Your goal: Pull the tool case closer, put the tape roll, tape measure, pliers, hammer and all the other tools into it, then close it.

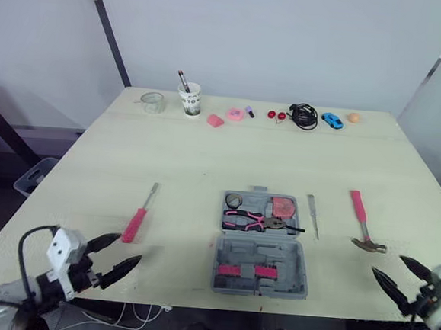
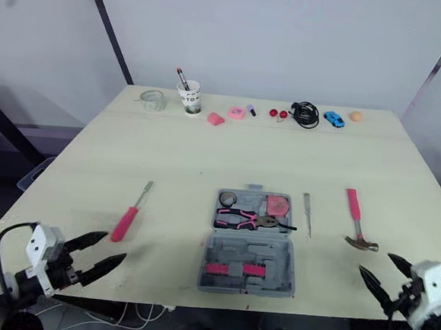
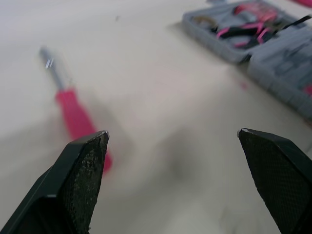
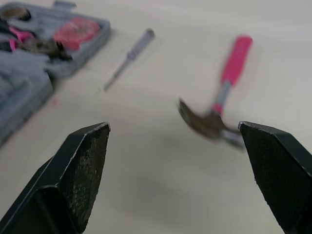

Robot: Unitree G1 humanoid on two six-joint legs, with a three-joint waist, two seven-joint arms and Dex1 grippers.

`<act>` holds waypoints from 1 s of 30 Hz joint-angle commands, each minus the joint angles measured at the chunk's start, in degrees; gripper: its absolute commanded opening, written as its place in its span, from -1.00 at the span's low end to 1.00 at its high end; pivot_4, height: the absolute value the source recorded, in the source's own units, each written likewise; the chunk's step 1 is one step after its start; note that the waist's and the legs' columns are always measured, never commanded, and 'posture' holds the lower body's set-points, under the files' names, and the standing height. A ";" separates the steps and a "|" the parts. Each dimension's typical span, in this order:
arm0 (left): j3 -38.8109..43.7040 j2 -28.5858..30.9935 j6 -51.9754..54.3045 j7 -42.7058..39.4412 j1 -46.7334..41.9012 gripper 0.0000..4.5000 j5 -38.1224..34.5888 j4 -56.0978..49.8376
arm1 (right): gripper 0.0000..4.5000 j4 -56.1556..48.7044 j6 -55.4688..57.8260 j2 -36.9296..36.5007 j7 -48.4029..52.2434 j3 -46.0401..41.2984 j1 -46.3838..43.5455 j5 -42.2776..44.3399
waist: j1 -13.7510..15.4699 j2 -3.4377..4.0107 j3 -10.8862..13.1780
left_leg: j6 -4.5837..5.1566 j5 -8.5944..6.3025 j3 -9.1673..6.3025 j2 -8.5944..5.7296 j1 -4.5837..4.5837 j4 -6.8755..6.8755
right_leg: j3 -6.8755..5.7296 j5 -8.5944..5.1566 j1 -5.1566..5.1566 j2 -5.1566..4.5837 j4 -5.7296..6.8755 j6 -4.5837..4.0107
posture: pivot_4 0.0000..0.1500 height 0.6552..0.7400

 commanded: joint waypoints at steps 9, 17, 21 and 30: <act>-7.71 4.63 5.18 -4.16 -7.94 1.00 -1.32 -10.65 | 0.98 -4.81 9.56 2.94 -12.56 9.95 -12.82 -6.50 | -0.01 0.04 0.04 | 0.02 0.01 0.03 -0.11 -0.03 0.01 | 0.01 0.00 0.02 0.35 0.01 0.01 | 1.00 1.00; -12.14 6.00 8.17 -6.36 -14.24 1.00 -2.04 -13.50 | 0.98 -0.42 13.71 6.23 -17.36 15.58 -21.16 -10.72 | -0.08 0.04 0.06 | 0.03 0.02 0.01 -0.37 -0.03 0.03 | 0.00 0.01 0.04 0.49 0.04 0.05 | 1.00 1.00; -14.56 7.47 13.52 -6.99 -17.79 1.00 -4.91 -18.21 | 0.98 4.57 14.46 9.94 -20.95 16.82 -26.05 -12.15 | -0.15 -0.04 0.13 | 0.03 0.03 0.02 -0.38 -0.03 0.03 | 0.00 0.02 0.06 0.54 0.05 0.07 | 1.00 1.00; -16.12 8.02 17.08 -6.44 -22.56 1.00 -5.88 -21.97 | 0.98 15.26 12.31 13.99 -25.33 19.16 -33.87 -17.15 | -0.25 -0.01 0.15 | 0.03 0.03 0.05 -0.38 -0.03 0.07 | 0.06 0.14 0.07 0.67 0.08 0.29 | 1.00 1.00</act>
